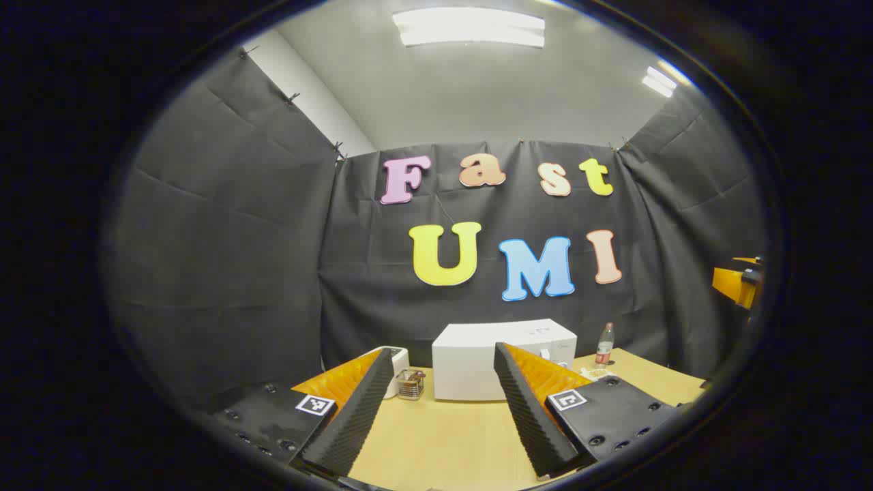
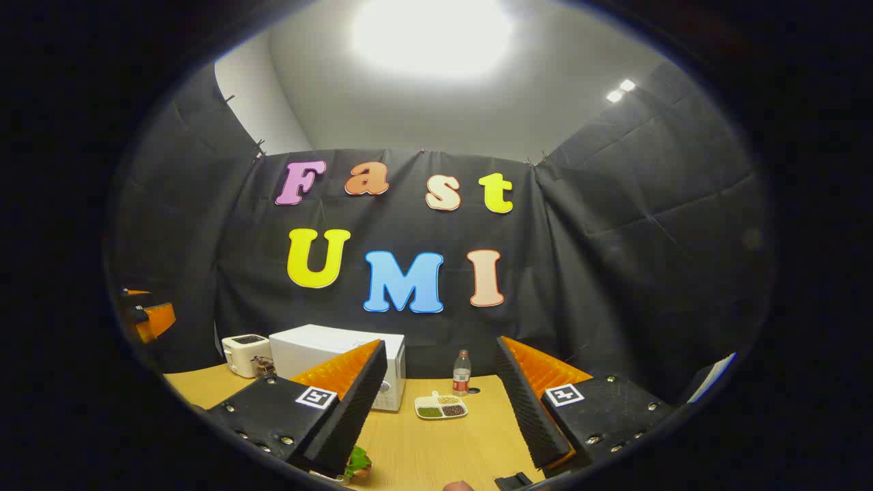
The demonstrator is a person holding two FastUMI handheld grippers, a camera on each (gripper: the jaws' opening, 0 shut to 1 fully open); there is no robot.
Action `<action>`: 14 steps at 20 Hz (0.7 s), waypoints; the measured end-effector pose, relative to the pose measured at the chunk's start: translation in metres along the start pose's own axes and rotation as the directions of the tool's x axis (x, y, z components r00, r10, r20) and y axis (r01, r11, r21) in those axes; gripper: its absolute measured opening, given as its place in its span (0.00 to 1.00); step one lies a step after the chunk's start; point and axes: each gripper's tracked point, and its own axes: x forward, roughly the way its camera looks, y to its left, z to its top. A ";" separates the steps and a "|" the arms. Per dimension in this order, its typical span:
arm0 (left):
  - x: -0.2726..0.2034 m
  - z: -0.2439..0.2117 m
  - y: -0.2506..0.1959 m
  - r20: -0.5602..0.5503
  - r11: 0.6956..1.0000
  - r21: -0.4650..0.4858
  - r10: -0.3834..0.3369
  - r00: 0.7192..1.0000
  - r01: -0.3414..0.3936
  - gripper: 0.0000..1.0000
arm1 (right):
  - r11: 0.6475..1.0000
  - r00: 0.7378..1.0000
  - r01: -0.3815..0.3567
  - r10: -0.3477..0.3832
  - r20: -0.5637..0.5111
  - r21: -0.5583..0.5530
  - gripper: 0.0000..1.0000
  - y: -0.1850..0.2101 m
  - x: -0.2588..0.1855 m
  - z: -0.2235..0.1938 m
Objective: Open the microwave oven with the left hand, put the food in, and close the microwave oven.
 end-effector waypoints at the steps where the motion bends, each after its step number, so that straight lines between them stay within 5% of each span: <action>1: 0.000 0.000 -0.003 0.003 1.000 0.007 -0.004 1.000 0.004 1.00 | 1.000 1.000 -0.001 0.001 -0.005 0.000 0.95 -0.001 0.001 -0.001; 14: -0.003 0.004 -0.033 0.013 1.000 0.008 0.008 1.000 -0.008 1.00 | 1.000 1.000 -0.030 0.030 0.003 -0.004 0.95 -0.020 0.008 -0.010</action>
